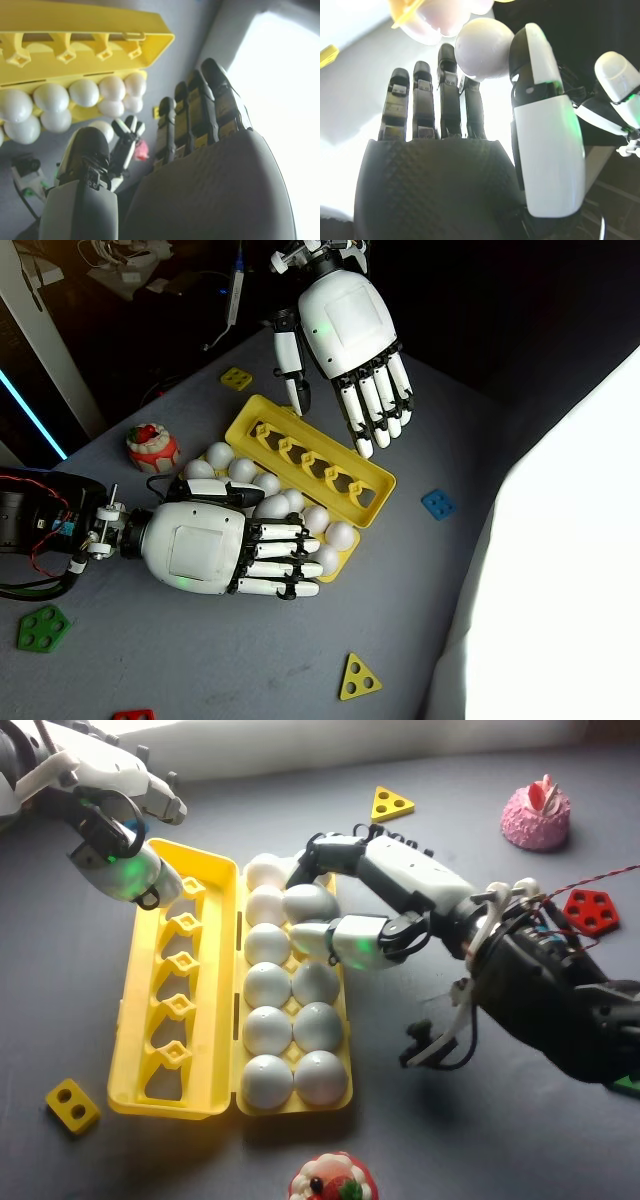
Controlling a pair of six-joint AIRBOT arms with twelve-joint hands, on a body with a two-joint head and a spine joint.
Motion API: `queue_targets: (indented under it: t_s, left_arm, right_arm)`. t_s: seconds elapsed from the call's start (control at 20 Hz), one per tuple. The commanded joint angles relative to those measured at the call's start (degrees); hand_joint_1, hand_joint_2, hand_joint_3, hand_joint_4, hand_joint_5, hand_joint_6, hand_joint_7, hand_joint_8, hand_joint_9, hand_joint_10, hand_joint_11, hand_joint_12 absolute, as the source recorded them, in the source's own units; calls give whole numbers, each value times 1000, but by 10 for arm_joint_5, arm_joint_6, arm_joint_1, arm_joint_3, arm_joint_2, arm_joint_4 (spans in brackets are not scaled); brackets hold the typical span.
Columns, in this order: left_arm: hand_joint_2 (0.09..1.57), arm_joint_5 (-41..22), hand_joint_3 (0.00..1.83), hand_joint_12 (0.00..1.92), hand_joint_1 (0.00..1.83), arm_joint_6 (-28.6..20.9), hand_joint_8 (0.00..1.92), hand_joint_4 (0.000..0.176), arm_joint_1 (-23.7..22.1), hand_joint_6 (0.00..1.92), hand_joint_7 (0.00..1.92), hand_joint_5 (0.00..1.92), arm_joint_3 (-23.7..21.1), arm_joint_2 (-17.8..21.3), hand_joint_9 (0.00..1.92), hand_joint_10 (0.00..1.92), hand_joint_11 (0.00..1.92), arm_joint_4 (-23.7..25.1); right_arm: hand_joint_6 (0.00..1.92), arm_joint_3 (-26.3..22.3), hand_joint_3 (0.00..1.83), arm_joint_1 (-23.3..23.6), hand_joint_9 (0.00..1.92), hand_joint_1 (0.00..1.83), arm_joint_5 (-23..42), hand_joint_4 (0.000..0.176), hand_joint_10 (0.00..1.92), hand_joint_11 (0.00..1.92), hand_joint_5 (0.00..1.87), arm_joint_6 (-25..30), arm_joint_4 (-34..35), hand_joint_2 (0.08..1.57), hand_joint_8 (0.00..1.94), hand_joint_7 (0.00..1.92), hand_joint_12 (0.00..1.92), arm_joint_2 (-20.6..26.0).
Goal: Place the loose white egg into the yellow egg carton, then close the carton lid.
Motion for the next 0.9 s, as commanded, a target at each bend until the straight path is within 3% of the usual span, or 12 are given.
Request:
queue_targets:
  t_s: [0.0, 0.2, 0.3, 0.35, 0.45, 0.55, 0.65, 0.7, 0.75, 0.85]
  left_arm:
    - [1299, -22, 0, 711, 363, 2, 5, 38, -7, 9, 232, 213, 3, 1, 220, 9, 0, 30]
    - [1296, -17, 0, 633, 416, 1, 4, 37, -7, 0, 211, 187, 3, 0, 191, 2, 0, 30]
    - [1304, -17, 3, 623, 367, 1, 1, 44, -7, 0, 198, 171, 3, 0, 180, 1, 0, 28]
    - [1307, -17, 4, 597, 356, 1, 1, 43, -7, 0, 183, 171, 3, 0, 169, 0, 0, 25]
    - [1302, -16, 1, 672, 383, 1, 8, 37, -7, 7, 208, 193, 3, 0, 199, 11, 0, 24]
    - [1305, -16, 2, 669, 340, 1, 2, 42, -7, 2, 211, 169, 3, 0, 202, 8, 0, 24]
    - [1295, -16, 0, 681, 367, 0, 9, 44, -7, 11, 205, 188, 3, 0, 204, 10, 0, 24]
    - [1294, -16, 0, 726, 366, -1, 9, 36, -7, 14, 225, 211, 3, 0, 222, 13, 0, 24]
    - [1300, -16, 0, 705, 360, -1, 6, 35, -8, 9, 227, 209, 3, 0, 217, 9, 0, 24]
    - [1293, -16, 0, 716, 386, -2, 1, 44, -8, 2, 221, 197, 3, 0, 217, 7, 0, 24]
  right_arm:
    - [1292, 4, 0, 2, 153, 1100, 57, 0, 5, 0, 792, 7, -23, 1215, 1, 458, 318, -2]
    - [1311, 19, 0, 2, 149, 1084, 57, 0, 2, 0, 781, 18, -23, 1221, 3, 453, 293, -17]
    - [1321, 22, 0, 2, 141, 1073, 57, 0, 0, 0, 776, 21, -23, 1224, 1, 450, 123, -20]
    - [1304, 24, 0, 2, 146, 1080, 57, 0, 2, 0, 787, 22, -23, 1218, 2, 456, 151, -21]
    - [1239, 27, 0, 2, 168, 1111, 57, 0, 9, 0, 827, 24, -23, 1194, 3, 470, 397, -24]
    - [1295, 29, 0, 2, 170, 1090, 57, 0, 6, 0, 782, 24, -23, 1216, 0, 445, 269, -25]
    - [1408, 30, 0, 2, 176, 1001, 57, 0, 7, 0, 700, 25, -23, 1264, 1, 420, 477, -25]
    - [1013, 30, 0, 2, 170, 931, 57, 0, 4, 0, 532, 25, -23, 1196, 1, 400, 503, -25]
    - [806, 30, 0, 2, 171, 910, 57, 0, 4, 0, 517, 25, -23, 1168, 1, 396, 550, -25]
    - [601, 30, 0, 1, 160, 869, 57, 0, 1, 0, 483, 25, -23, 1145, 0, 376, 482, -25]
